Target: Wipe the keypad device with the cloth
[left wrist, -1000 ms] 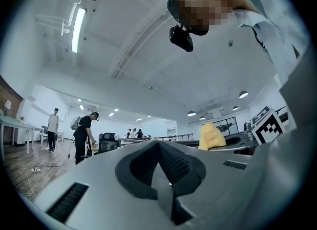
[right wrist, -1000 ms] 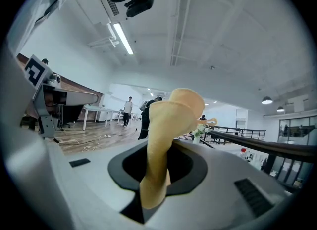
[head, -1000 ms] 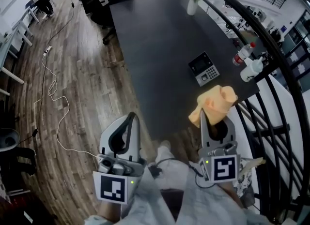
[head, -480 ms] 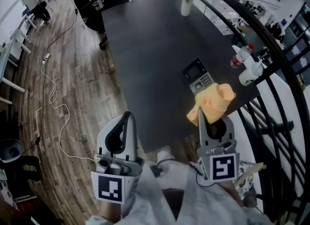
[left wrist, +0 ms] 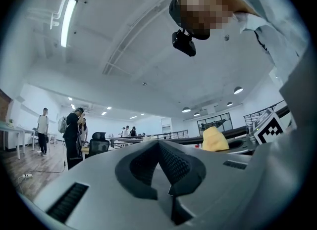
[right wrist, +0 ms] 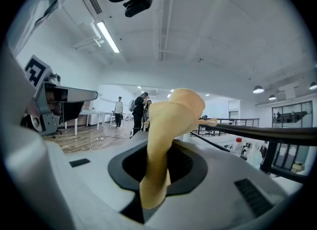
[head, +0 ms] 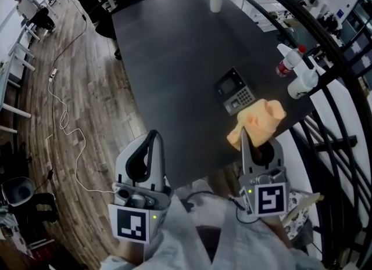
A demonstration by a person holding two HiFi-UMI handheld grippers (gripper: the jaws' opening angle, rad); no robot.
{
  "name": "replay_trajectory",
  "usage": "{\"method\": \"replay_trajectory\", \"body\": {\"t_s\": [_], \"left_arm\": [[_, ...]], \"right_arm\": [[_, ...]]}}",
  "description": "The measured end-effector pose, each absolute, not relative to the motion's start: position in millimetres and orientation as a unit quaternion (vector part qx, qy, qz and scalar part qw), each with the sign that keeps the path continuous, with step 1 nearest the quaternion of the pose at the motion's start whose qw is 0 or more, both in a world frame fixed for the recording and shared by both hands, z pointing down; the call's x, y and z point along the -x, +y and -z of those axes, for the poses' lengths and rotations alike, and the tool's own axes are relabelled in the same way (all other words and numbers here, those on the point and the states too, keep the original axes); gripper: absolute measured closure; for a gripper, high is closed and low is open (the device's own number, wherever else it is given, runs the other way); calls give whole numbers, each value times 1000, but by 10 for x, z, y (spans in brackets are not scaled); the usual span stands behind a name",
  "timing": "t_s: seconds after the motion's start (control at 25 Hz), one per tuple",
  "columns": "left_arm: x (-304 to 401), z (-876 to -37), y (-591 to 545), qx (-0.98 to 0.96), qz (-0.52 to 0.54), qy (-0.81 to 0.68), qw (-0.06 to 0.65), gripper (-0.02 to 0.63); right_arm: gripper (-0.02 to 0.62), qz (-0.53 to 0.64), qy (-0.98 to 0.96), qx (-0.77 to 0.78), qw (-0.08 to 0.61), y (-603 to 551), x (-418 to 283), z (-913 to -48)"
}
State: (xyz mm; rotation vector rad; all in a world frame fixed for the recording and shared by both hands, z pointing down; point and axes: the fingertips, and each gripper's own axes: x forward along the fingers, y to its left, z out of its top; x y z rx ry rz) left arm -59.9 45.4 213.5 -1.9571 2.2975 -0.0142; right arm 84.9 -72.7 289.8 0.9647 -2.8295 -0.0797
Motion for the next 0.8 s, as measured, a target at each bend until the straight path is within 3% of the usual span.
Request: {"method": "replay_trajectory", "body": {"t_s": [0.8], "left_arm": [[1094, -2483, -463, 763, 19, 645, 16, 594]], "right_arm": [[525, -10, -890, -438, 128, -1106, -467, -3296]]}}
